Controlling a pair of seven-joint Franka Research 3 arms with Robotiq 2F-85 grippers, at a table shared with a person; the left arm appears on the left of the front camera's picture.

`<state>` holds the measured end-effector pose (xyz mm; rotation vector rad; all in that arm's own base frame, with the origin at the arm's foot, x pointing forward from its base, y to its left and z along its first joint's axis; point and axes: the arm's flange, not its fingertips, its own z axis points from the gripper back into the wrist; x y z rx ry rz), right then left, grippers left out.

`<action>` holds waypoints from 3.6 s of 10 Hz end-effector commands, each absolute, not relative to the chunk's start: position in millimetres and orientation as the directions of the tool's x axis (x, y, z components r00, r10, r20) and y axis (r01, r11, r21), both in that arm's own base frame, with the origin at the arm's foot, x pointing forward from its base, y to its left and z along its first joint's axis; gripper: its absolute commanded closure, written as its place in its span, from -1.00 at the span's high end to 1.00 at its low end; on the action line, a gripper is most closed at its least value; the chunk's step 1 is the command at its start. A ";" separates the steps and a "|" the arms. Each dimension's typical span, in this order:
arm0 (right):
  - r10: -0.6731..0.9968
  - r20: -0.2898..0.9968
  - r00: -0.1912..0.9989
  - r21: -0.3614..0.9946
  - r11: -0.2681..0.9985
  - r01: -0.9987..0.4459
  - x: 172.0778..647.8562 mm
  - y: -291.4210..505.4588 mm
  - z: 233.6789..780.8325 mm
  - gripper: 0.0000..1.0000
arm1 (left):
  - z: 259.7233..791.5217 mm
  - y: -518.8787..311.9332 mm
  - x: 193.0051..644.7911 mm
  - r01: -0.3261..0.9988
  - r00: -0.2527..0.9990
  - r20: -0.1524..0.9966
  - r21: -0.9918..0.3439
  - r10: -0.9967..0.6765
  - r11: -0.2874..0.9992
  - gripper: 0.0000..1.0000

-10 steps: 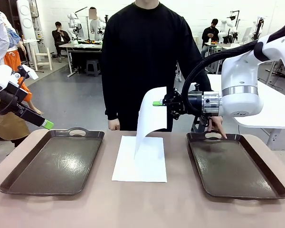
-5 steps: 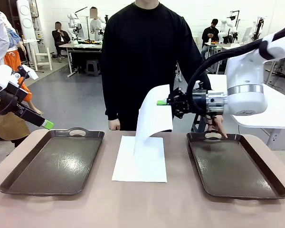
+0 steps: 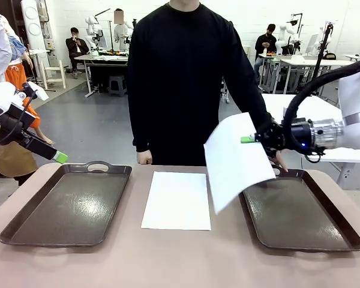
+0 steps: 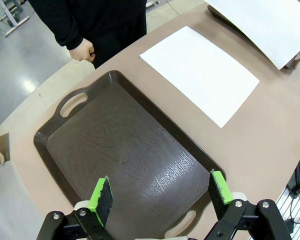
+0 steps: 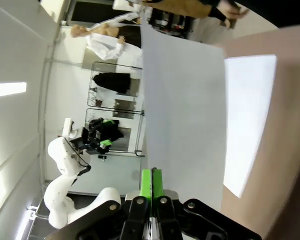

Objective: Sort the A4 documents.
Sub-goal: Place the A4 Paper in the designated Handle tray.

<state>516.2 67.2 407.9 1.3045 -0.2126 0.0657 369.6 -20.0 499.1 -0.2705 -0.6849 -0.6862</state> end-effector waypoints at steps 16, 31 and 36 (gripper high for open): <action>-0.113 0.207 0.972 0.653 0.756 -0.052 498.8 -70.2 335.6 -0.97 | 497.3 -18.7 370.8 0.662 0.569 0.666 -0.023 -0.482 0.749 1.00; 0.047 0.325 0.945 0.410 0.893 -0.185 524.3 -48.3 342.4 0.17 | 497.3 -18.7 370.8 0.662 0.569 0.666 -0.023 -0.482 0.749 1.00; 0.070 0.348 0.935 0.212 0.965 -0.151 514.1 -56.5 363.4 1.00 | 497.3 -18.7 370.8 0.662 0.569 0.666 -0.023 -0.482 0.749 1.00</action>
